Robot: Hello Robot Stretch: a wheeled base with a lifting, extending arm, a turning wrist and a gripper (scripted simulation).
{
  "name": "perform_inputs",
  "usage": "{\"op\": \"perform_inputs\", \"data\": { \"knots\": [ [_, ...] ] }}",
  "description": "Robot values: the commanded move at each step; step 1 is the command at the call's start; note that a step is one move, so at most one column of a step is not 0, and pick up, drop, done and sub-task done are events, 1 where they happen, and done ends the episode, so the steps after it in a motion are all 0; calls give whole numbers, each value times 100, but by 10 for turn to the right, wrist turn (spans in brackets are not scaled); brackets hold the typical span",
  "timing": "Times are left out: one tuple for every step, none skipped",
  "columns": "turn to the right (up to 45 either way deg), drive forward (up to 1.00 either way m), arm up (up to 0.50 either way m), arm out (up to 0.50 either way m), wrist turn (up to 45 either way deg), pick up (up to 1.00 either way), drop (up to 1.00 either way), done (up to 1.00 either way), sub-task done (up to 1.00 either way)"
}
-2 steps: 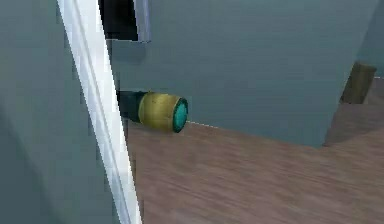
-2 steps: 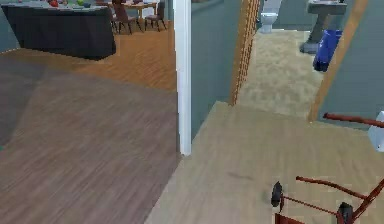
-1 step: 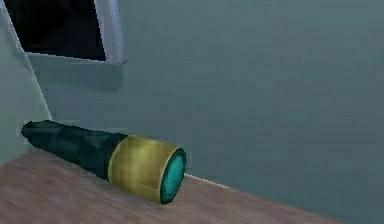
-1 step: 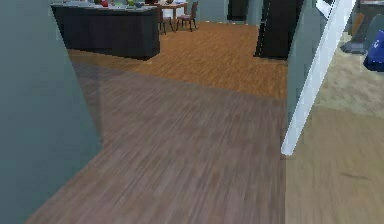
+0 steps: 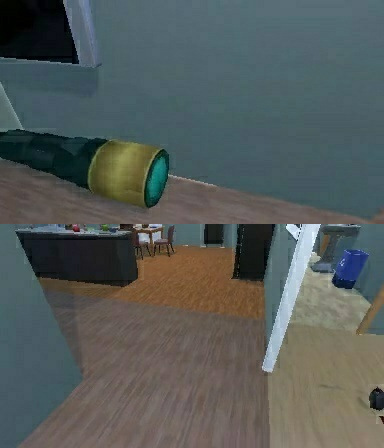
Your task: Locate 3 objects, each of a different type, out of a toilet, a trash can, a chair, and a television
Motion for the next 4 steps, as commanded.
{"op": "perform_inputs", "data": {
  "knots": [
    [0,90,0,0,0,0,0,0,0],
    [-450,0,0,0,0,0,0,0,0],
    [-90,0,0,0,0,0,0,0,0],
    [0,0,0,0,0,0,0,100,0]
  ]
}}
